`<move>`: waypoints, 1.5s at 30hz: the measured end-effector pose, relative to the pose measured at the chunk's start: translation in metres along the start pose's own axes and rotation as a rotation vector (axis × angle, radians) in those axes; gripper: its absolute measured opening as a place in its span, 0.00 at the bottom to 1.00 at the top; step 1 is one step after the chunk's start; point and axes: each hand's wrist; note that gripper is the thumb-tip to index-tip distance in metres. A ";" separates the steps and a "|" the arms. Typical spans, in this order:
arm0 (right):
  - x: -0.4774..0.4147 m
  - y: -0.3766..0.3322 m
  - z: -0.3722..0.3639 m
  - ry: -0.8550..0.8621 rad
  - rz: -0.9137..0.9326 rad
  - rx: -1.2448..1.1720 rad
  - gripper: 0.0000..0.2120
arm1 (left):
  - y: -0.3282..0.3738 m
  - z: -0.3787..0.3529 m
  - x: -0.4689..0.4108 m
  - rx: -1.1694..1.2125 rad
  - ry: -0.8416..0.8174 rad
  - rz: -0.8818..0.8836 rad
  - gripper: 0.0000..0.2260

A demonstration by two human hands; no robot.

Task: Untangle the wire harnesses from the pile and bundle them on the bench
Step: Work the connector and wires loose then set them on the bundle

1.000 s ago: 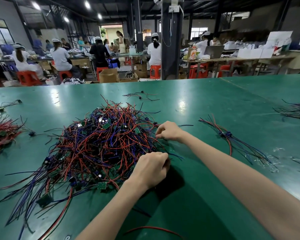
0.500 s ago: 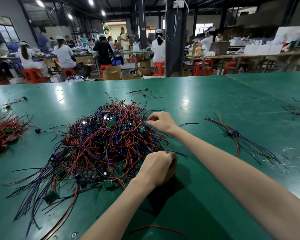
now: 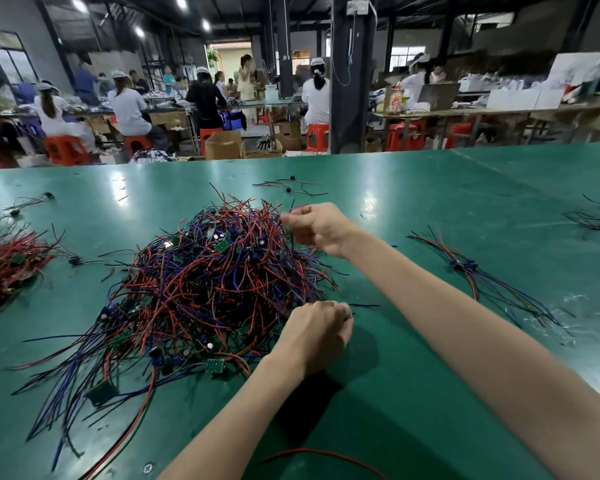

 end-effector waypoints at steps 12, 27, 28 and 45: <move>0.060 -0.027 0.075 -0.011 0.307 -0.482 0.04 | -0.001 -0.006 -0.001 0.099 0.229 0.036 0.08; 0.089 0.085 0.061 -0.063 0.143 -0.235 0.10 | 0.009 0.014 -0.011 1.423 0.313 0.582 0.13; 0.089 0.087 0.060 -0.051 0.153 -0.220 0.10 | 0.008 0.015 -0.011 1.492 0.318 0.584 0.11; 0.090 0.087 0.059 0.047 0.161 -0.131 0.03 | 0.007 0.015 -0.009 1.541 0.299 0.628 0.06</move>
Point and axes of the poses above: each hand's wrist, its own x-axis away from the middle knuckle, its own z-axis out of the back of the hand, y = z × x, and after that the axes turned 12 degrees about -z, right-handed
